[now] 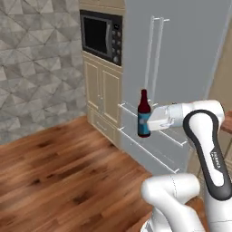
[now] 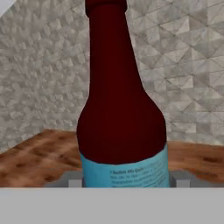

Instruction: Place the drinks on the dining counter in a tight cluster.

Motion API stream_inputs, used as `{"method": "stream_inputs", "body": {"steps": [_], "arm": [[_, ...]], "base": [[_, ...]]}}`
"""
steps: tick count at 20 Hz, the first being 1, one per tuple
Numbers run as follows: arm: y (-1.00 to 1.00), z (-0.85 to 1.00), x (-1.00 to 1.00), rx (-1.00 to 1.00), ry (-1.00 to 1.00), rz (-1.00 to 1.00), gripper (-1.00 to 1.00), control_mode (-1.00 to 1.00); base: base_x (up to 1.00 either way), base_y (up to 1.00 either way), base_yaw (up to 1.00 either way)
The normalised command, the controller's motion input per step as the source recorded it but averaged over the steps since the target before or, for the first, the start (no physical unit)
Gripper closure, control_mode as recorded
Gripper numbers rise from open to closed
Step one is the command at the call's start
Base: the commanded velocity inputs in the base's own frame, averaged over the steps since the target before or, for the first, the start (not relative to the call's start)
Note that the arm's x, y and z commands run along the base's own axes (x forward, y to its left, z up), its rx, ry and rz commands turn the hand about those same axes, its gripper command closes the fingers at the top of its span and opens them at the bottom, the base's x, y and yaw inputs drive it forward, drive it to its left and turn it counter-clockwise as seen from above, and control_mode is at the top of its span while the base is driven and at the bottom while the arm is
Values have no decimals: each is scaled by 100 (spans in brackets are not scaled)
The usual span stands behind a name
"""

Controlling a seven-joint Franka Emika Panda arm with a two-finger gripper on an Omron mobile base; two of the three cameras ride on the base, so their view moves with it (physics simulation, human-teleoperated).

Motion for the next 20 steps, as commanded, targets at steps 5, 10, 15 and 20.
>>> {"method": "stream_inputs", "body": {"steps": [5,10,15,20], "arm": [[0,0,0,0,0,0,100,100],[0,0,0,0,0,0,100,100],[0,0,0,0,0,0,100,100],[0,0,0,0,0,0,100,100]], "base": [[0,16,100],[0,2,100],[0,0,100],[24,0,100]]}}
